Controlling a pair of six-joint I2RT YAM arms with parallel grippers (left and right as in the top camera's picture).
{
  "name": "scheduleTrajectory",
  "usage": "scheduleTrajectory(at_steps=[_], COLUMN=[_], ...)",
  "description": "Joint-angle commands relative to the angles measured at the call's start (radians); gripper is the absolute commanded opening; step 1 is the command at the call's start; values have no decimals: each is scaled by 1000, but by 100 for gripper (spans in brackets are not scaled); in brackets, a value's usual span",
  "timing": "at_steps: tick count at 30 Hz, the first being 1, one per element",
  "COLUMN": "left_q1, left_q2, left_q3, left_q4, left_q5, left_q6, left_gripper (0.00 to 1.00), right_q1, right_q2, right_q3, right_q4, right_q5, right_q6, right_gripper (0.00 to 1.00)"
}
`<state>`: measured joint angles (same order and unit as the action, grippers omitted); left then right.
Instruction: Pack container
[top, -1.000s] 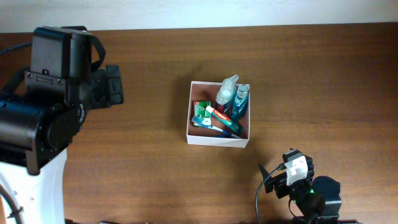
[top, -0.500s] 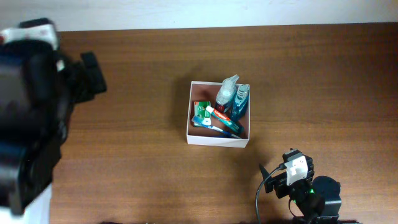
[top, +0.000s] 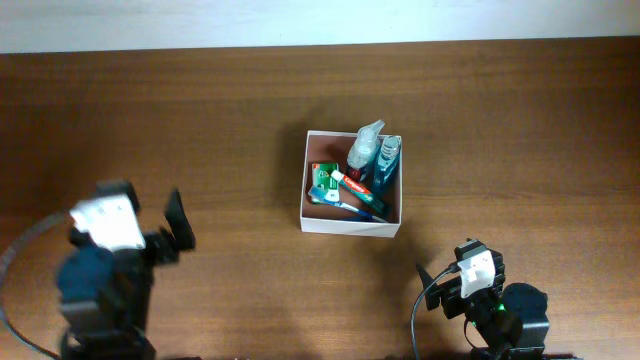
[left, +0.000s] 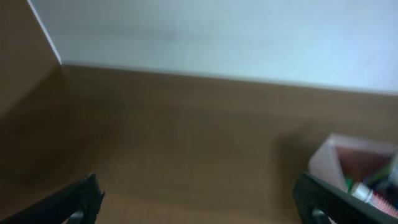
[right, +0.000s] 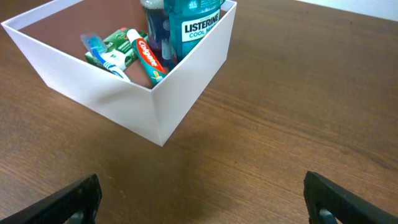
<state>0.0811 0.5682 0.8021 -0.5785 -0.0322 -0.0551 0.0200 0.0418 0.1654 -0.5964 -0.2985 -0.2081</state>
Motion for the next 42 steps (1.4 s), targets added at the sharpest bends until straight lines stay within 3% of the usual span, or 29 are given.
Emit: scheduleTrajectory(at_steps=[1, 8, 13, 42], left_q1=[10, 10, 10, 10], left_q2=[-163, -450, -560, -563], left_q3=[-217, -537, -643, -671], left_q4=[47, 126, 126, 129], left_q5=[10, 11, 11, 10], left_q6=[27, 26, 26, 26], left_gripper=[99, 99, 99, 99], right_q1=[-9, -9, -9, -9], right_q2=[-10, -10, -10, -10], right_q3=[-5, -5, -5, -5], right_q4=[2, 2, 2, 2], right_q5=[-11, -11, -11, -11], right_q6=[10, 10, 10, 10], right_gripper=[99, 99, 99, 99])
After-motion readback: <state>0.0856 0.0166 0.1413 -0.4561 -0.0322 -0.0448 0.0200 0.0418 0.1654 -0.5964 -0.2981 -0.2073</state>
